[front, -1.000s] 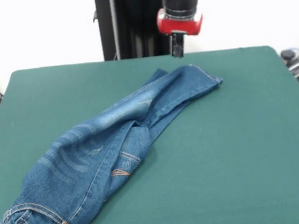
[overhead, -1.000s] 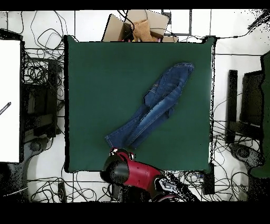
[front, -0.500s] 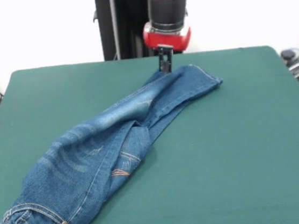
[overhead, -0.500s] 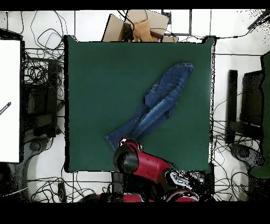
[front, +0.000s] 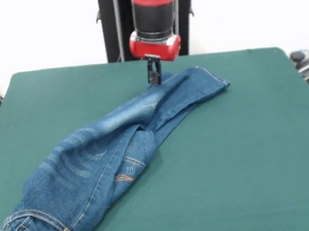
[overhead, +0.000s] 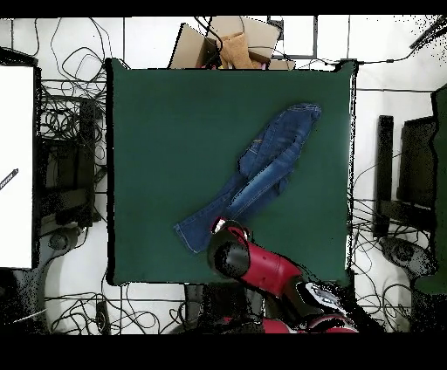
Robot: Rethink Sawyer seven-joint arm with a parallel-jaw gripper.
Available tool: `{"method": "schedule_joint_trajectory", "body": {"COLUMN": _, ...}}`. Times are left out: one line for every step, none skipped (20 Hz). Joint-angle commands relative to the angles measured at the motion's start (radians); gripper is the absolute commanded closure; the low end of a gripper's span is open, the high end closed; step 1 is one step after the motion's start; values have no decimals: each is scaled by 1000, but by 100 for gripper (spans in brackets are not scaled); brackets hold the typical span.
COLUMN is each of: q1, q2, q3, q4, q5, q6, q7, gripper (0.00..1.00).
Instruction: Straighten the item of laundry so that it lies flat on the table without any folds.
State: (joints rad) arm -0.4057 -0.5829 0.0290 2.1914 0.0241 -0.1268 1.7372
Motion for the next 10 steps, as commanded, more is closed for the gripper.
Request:
{"method": "schedule_joint_trajectory", "body": {"q1": -30, "q2": 9, "q3": 125, "q4": -96, "q5": -34, "q6": 85, "q7": 101, "gripper": 100}}
{"method": "schedule_joint_trajectory", "body": {"q1": -37, "q2": 8, "q3": 129, "q4": -97, "q5": -36, "q6": 91, "q7": 96, "gripper": 100}}
{"method": "schedule_joint_trajectory", "body": {"q1": -39, "q2": 6, "q3": 127, "q4": -103, "q5": -36, "q6": 97, "q7": 92, "gripper": 100}}
{"method": "schedule_joint_trajectory", "body": {"q1": -39, "q2": -3, "q3": 122, "q4": -105, "q5": -35, "q6": 102, "q7": 90, "gripper": 100}}
{"method": "schedule_joint_trajectory", "body": {"q1": -41, "q2": -4, "q3": 121, "q4": -112, "q5": -39, "q6": 107, "q7": 83, "gripper": 100}}
{"method": "schedule_joint_trajectory", "body": {"q1": -45, "q2": -4, "q3": 122, "q4": -115, "q5": -42, "q6": 104, "q7": 82, "gripper": 100}}
{"method": "schedule_joint_trajectory", "body": {"q1": -51, "q2": -9, "q3": 124, "q4": -119, "q5": -47, "q6": 110, "q7": 77, "gripper": 100}}
{"method": "schedule_joint_trajectory", "body": {"q1": -58, "q2": -13, "q3": 126, "q4": -120, "q5": -52, "q6": 116, "q7": 73, "gripper": 100}}
{"method": "schedule_joint_trajectory", "body": {"q1": -65, "q2": -17, "q3": 127, "q4": -121, "q5": -57, "q6": 121, "q7": 69, "gripper": 100}}
{"method": "schedule_joint_trajectory", "body": {"q1": -76, "q2": -19, "q3": 134, "q4": -125, "q5": -63, "q6": 130, "q7": 65, "gripper": 100}}
